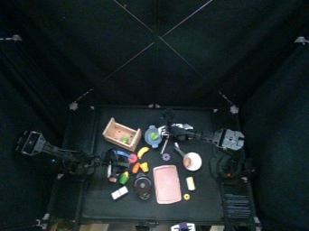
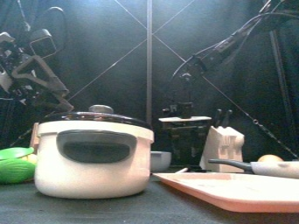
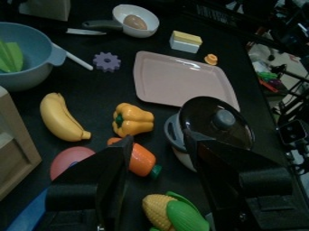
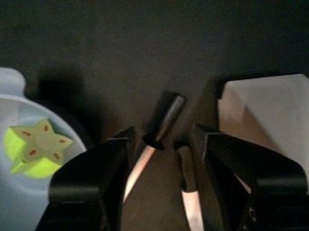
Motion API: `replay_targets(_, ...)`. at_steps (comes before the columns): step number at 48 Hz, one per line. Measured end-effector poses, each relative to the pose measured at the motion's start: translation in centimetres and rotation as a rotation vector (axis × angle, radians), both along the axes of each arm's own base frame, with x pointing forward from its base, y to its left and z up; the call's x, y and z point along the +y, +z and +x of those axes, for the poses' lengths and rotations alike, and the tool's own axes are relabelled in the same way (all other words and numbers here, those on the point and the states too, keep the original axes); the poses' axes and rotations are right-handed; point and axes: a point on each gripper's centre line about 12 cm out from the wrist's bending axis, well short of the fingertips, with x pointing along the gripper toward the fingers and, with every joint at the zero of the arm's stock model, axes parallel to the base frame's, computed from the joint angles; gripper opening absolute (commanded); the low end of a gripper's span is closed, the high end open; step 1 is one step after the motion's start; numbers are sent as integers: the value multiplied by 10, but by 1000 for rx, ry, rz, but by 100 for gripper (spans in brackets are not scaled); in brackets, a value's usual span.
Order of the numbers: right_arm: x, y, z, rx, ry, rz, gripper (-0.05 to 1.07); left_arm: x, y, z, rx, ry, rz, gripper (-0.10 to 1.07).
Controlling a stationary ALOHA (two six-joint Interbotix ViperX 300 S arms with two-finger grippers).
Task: Grab knife sharpener
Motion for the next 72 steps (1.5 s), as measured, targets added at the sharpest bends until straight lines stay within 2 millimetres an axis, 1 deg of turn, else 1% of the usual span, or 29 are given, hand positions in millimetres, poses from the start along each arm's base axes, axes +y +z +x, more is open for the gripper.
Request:
replay_targets(6, 2, -10, -3, 8, -10, 24, 90, 1, -1, 0, 2, 3, -1, 86)
replay_targets(12, 2, -15, -2, 5, -5, 30, 90, 1, -1, 0, 2, 3, -1, 86)
replay_targets(21, -3, -25, -4, 20, -15, 38, 89, 0, -1, -1, 5, 0, 1, 86)
replay_targets(29, -7, -29, -6, 17, -22, 40, 89, 0, -2, -2, 8, 0, 2, 86)
replay_targets(38, -11, -37, -2, 13, -16, 42, 88, 0, -2, -2, 8, 0, 2, 86)
replay_targets(42, -14, -37, -1, 9, -18, 38, 87, 0, -3, -2, 10, 0, 2, 86)
replay_targets(47, -16, -38, 0, 11, -18, 35, 83, 1, -3, -2, 10, 1, 2, 86)
replay_targets(63, -18, -39, 2, 10, -14, 31, 61, 1, -3, -3, 11, 1, 1, 86)
replay_targets(72, -19, -38, 3, 11, -10, 23, 56, 1, -3, -3, 11, 0, 2, 86)
